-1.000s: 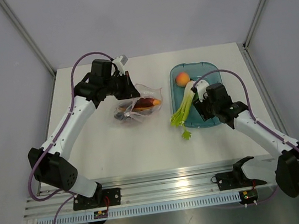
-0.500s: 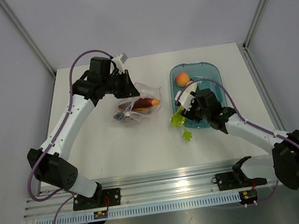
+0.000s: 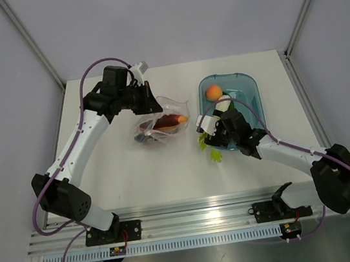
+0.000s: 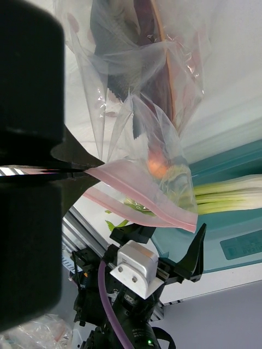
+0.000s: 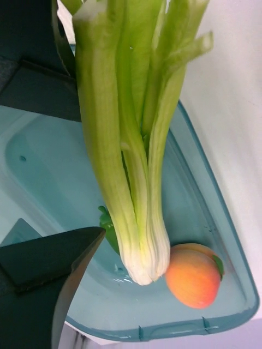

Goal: Place the food in the zip-top bag and seal the zipper
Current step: Pick up the fake vegetable from the bin.

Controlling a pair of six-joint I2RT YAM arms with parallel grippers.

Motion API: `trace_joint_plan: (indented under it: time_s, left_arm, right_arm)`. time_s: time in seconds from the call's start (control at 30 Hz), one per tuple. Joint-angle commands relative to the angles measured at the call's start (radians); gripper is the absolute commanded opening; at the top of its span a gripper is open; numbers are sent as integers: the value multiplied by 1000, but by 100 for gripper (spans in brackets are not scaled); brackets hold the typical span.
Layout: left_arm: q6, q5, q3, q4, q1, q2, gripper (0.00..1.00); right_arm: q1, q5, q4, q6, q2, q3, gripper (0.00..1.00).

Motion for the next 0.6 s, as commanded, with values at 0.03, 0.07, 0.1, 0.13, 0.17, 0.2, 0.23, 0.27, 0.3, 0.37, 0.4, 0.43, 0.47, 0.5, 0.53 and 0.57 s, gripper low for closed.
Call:
trace_joint_plan:
  time_s: [0.03, 0.07, 0.1, 0.13, 0.17, 0.2, 0.23, 0.27, 0.3, 0.37, 0.4, 0.43, 0.47, 0.5, 0.53, 0.57]
  left_arm:
    - [5, 36, -6, 38, 7, -12, 0]
    - [3, 38, -6, 38, 7, -13, 0]
    - [3, 38, -9, 41, 7, -13, 0]
    - [3, 38, -11, 40, 7, -13, 0]
    - [0, 39, -14, 43, 7, -15, 0]
    - [0, 39, -15, 44, 7, -15, 0]
    - [-2, 39, -17, 46, 6, -16, 0]
    - [-3, 39, -18, 46, 7, -16, 0]
    - [-3, 39, -18, 46, 7, -16, 0]
    - [-5, 41, -18, 47, 6, -16, 0]
    - [-6, 41, -18, 47, 7, -16, 0]
    - [-6, 41, -18, 47, 7, -16, 0]
    - [-6, 41, -18, 47, 7, -16, 0]
    - [-6, 41, -18, 47, 7, -16, 0]
    - [-8, 39, -18, 47, 7, -16, 0]
    - [-8, 39, -18, 47, 6, -18, 0]
  right_arm:
    - [36, 29, 116, -47, 18, -16, 77]
    - [40, 26, 113, -52, 20, -11, 72]
    - [43, 24, 110, -61, 22, -5, 63]
    - [48, 29, 110, -67, 23, -4, 58]
    - [48, 32, 111, -72, 22, -4, 52]
    - [48, 33, 113, -78, 20, -4, 46]
    - [50, 34, 116, -78, 14, -4, 34]
    - [50, 40, 114, -72, 8, -5, 28]
    - [48, 41, 114, -64, 3, -4, 23]
    - [48, 43, 113, -53, -24, -5, 4]
    - [48, 49, 107, -47, -34, -2, 0]
    - [48, 50, 105, -41, -56, -1, 0]
    - [48, 56, 107, -32, -70, -2, 0]
    - [47, 58, 107, -26, -87, -1, 0]
    - [47, 66, 105, -18, -118, 3, 0]
    - [48, 78, 99, -11, -133, 9, 0]
